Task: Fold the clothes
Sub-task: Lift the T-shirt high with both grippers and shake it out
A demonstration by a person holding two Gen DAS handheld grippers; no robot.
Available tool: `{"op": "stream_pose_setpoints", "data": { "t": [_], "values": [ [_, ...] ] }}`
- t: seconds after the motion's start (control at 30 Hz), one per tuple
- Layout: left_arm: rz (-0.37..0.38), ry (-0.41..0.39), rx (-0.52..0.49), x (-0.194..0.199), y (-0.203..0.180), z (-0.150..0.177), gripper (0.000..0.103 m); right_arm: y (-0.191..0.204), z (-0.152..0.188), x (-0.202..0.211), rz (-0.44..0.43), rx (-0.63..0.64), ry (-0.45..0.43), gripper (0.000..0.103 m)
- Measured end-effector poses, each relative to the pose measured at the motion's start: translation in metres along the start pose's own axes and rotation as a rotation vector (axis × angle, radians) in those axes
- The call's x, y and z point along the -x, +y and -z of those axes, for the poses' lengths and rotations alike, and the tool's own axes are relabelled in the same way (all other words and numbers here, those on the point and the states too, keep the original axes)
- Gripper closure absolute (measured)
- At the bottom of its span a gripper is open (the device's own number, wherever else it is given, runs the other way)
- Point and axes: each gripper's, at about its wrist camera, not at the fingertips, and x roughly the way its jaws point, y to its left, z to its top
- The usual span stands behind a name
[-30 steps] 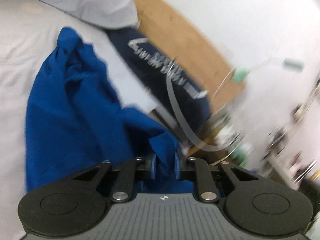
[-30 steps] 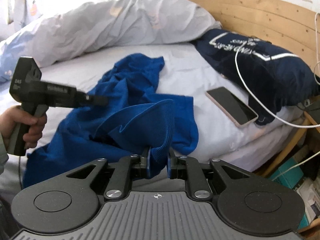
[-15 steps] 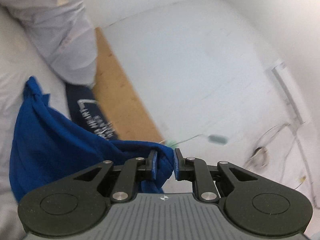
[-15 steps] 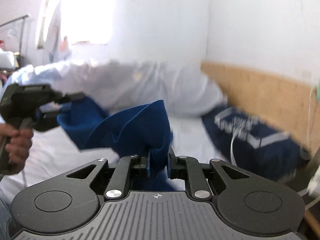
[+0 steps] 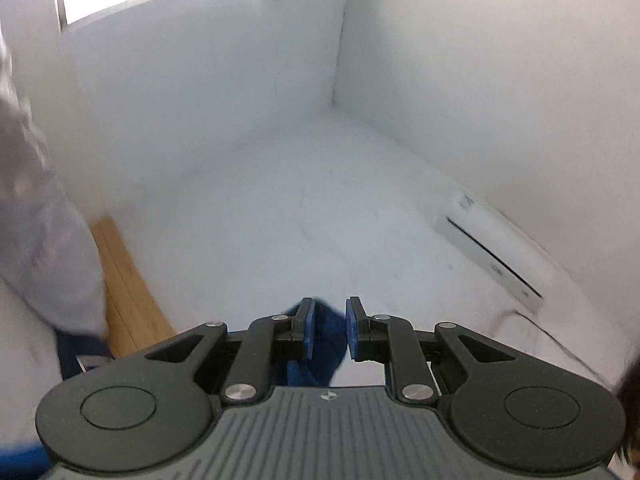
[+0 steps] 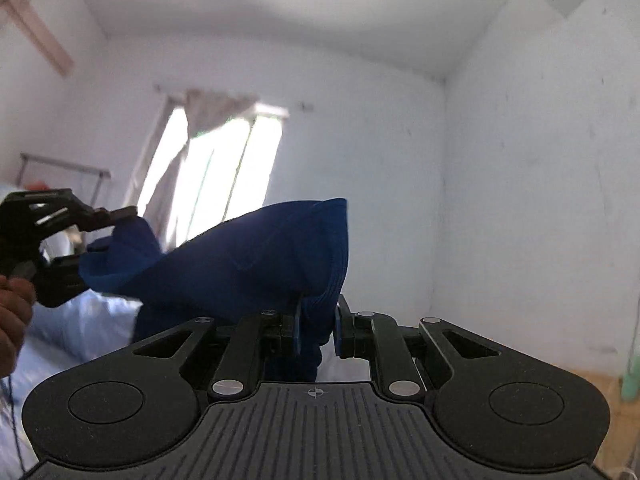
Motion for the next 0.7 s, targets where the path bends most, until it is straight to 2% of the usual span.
{"op": "stream_pose_setpoints", "data": {
  "t": [0.1, 0.13, 0.2, 0.23, 0.33, 0.47, 0.6, 0.63, 0.7],
  "values": [
    [-0.030, -0.096, -0.092, 0.012, -0.038, -0.010, 0.091, -0.007, -0.012, -0.009, -0.017, -0.023, -0.022, 0.086],
    [-0.043, -0.073, -0.141, 0.010, -0.048, -0.013, 0.091, -0.011, -0.013, -0.013, -0.042, -0.048, -0.025, 0.086],
    [-0.096, -0.036, -0.227, 0.008, -0.059, -0.012, 0.090, -0.012, -0.011, -0.025, -0.149, -0.116, -0.023, 0.089],
    [-0.121, -0.006, -0.250, 0.008, -0.056, -0.008, 0.089, -0.001, -0.006, -0.033, -0.164, -0.081, -0.009, 0.091],
    [-0.203, 0.081, -0.247, 0.017, -0.026, 0.011, 0.071, 0.026, 0.015, -0.054, -0.221, 0.010, 0.036, 0.093],
    [-0.385, 0.150, -0.212, 0.038, 0.020, 0.036, 0.070, 0.031, 0.060, -0.078, -0.283, -0.005, 0.165, 0.093],
    [-0.453, 0.193, -0.161, 0.055, 0.054, 0.045, 0.070, 0.030, 0.076, -0.085, -0.319, -0.043, 0.198, 0.093],
    [-0.455, 0.204, -0.160, 0.058, 0.062, 0.046, 0.066, 0.031, 0.073, -0.084, -0.332, -0.045, 0.194, 0.093],
    [-0.445, 0.216, -0.144, 0.060, 0.074, 0.044, 0.049, 0.042, 0.056, -0.079, -0.372, -0.019, 0.173, 0.093]
  ]
}}
